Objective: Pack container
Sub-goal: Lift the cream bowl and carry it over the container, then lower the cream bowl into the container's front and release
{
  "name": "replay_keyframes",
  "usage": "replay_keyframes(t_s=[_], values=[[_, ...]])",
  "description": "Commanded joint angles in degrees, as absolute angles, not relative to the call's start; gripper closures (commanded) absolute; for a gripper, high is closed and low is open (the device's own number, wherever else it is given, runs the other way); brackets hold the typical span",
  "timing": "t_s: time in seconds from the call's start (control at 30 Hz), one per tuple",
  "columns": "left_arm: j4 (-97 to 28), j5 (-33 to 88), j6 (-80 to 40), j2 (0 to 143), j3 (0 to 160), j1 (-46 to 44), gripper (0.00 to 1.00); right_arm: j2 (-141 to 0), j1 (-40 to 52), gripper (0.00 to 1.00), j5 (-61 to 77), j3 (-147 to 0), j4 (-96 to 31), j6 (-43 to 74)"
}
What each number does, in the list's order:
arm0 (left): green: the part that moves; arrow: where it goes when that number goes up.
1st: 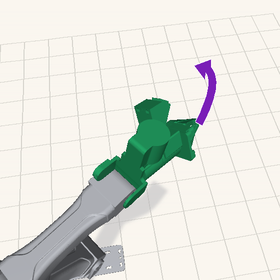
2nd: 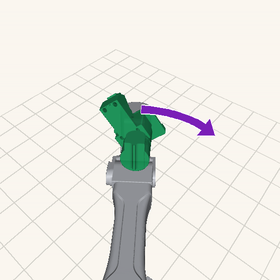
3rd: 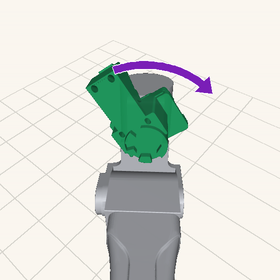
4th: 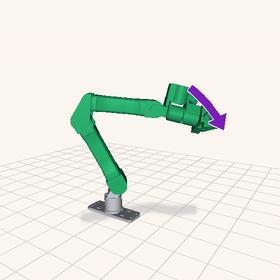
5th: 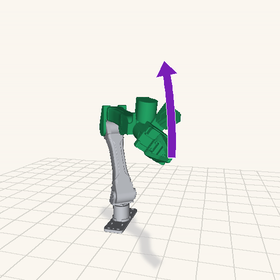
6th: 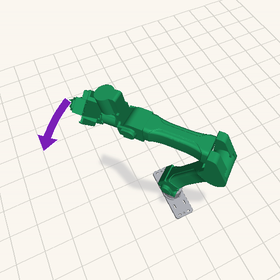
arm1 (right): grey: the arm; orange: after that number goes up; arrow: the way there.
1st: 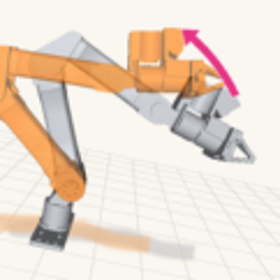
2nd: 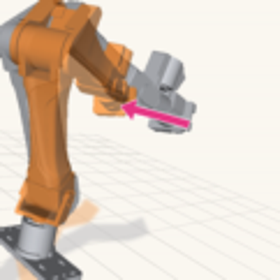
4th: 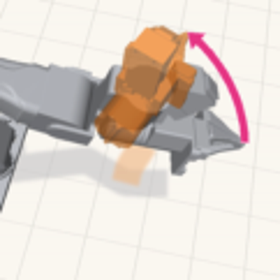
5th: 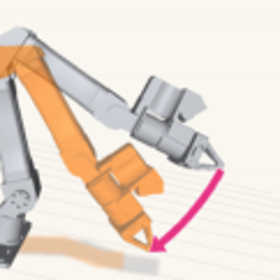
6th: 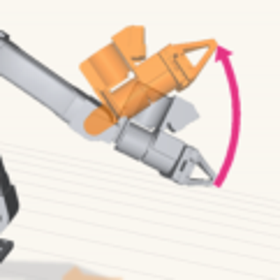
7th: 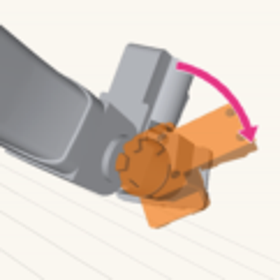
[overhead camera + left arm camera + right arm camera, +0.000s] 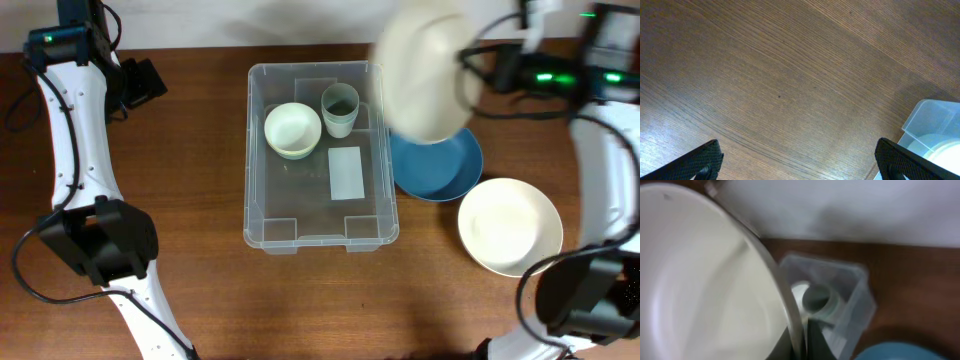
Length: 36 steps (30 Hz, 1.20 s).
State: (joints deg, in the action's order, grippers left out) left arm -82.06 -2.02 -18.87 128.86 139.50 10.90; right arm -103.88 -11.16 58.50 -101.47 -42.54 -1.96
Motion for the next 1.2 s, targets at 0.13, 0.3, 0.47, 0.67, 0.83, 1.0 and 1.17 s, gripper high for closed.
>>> replay_keyframes(t_s=[0.13, 0.3, 0.47, 0.67, 0.83, 1.0, 1.17], values=[[-82.13, -2.81, -18.39, 128.9, 140.35, 11.03, 0.01, -102.85, 6.39, 0.96, 21.56, -101.91, -52.29, -7.25], [-82.11, -2.81, -18.39, 128.9, 140.35, 11.03, 0.01, -102.91, 14.7, 0.96, 11.2, -101.8, -56.25, -7.05], [-82.11, -2.81, -18.39, 128.9, 140.35, 11.03, 0.01, -103.77, 19.38, 0.96, 5.08, -101.78, -60.29, -5.15], [-82.11, -2.81, -18.39, 128.9, 140.35, 11.05, 0.01, -106.3, 20.32, 0.96, 6.13, -101.16, -60.93, -3.49], [-82.11, -2.81, -18.39, 128.9, 140.35, 11.03, 0.01, -108.16, 20.36, 0.96, 7.31, -100.29, -60.82, -2.5], [-82.11, -2.81, -18.39, 128.9, 140.35, 11.03, 0.01, -109.6, 21.43, 0.96, 7.51, -100.27, -60.84, -2.52], [-82.11, -2.81, -18.39, 128.9, 140.35, 11.03, 0.01, -109.97, 22.92, 0.84, 7.49, -100.27, -60.88, -2.52]])
